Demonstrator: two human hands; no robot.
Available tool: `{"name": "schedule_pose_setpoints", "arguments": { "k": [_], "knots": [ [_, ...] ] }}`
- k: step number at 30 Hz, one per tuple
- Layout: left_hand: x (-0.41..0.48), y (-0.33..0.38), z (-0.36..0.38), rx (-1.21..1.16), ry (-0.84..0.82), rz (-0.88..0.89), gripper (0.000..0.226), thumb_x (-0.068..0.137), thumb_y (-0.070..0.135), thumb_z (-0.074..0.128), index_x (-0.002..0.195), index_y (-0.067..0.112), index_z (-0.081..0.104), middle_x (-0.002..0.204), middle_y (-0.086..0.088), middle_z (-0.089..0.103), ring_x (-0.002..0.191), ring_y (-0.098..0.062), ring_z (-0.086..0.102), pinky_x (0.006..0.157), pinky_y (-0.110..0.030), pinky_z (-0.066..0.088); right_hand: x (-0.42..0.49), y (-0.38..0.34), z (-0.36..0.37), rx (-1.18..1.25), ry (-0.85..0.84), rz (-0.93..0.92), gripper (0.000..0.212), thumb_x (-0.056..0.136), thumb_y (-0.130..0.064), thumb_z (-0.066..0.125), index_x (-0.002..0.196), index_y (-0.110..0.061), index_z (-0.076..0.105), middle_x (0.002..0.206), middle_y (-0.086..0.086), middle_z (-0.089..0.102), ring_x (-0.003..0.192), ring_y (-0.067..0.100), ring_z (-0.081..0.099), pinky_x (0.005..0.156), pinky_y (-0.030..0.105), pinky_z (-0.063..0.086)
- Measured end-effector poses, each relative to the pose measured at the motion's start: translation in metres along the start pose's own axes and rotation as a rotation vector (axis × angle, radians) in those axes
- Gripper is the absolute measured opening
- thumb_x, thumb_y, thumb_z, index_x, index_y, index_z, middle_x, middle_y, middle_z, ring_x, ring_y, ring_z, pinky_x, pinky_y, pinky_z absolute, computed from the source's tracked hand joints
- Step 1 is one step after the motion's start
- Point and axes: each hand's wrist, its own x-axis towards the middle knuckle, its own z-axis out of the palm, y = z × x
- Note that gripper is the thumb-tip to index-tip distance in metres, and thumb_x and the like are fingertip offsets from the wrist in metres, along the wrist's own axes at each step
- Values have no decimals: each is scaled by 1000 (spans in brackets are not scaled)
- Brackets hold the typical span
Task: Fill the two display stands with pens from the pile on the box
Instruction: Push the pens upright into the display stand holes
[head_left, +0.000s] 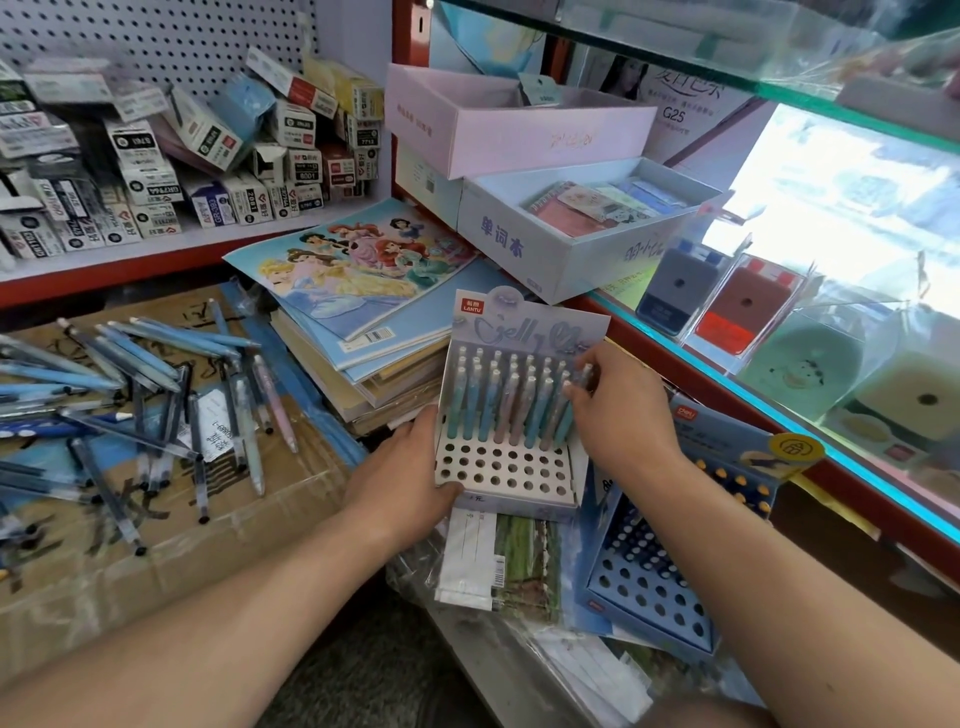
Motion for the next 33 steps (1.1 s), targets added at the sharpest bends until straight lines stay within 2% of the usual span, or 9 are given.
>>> {"name": "schedule_pose_setpoints", "arguments": {
  "k": [9,12,16,18,21,24,28,33],
  "knots": [
    [4,-2,2,25,3,-6,84,83,35,80,147,36,26,133,5,59,115,-16,60,88,-42,56,-1,4,2,-23,-30,-9,14,98,-9,62,100,-22,63,90,-10,59,83,8,57,67,25,44],
    [4,-3,2,16,1,-8,83,83,35,80,147,36,26,132,6,59,115,-16,60,90,-43,56,-1,6,4,-30,-58,-6,18,99,-9,59,98,-27,58,91,-10,59,81,7,55,64,22,40],
    [4,-4,3,5,5,-10,81,83,35,80,145,37,28,131,7,60,114,-15,61,90,-44,57,-1,5,6,-31,-71,6,19,100,-7,57,107,-24,50,92,-10,53,87,12,55,74,28,43],
    [4,-3,3,8,12,-6,79,83,34,80,144,36,30,131,7,60,113,-15,61,89,-44,57,-1,5,6,-15,-70,7,21,99,-9,58,114,-22,48,94,-9,53,87,11,54,72,27,43],
    [5,-3,4,13,15,-5,80,84,34,80,146,34,29,132,6,59,114,-15,61,90,-42,56,1,6,7,-24,-59,-18,20,99,-11,59,108,-24,47,100,-3,56,88,12,55,63,24,38],
    [4,-3,4,17,13,-3,82,84,34,80,147,34,28,133,5,59,114,-16,61,90,-43,56,1,8,7,-58,-44,-18,19,99,-11,58,105,-25,48,107,1,51,85,10,48,61,19,34],
    [5,-3,4,23,14,0,83,83,35,80,147,34,27,133,5,59,113,-16,61,89,-42,56,1,8,10,-99,-47,11,21,97,-6,58,114,-18,54,114,5,54,93,16,52,76,29,41],
    [5,-3,4,16,-6,1,85,81,38,80,146,34,26,133,4,57,115,-18,60,90,-44,55,3,8,12,-98,-32,15,25,97,-7,59,118,-17,50,112,5,55,93,17,52,76,31,41]
  ]
}}
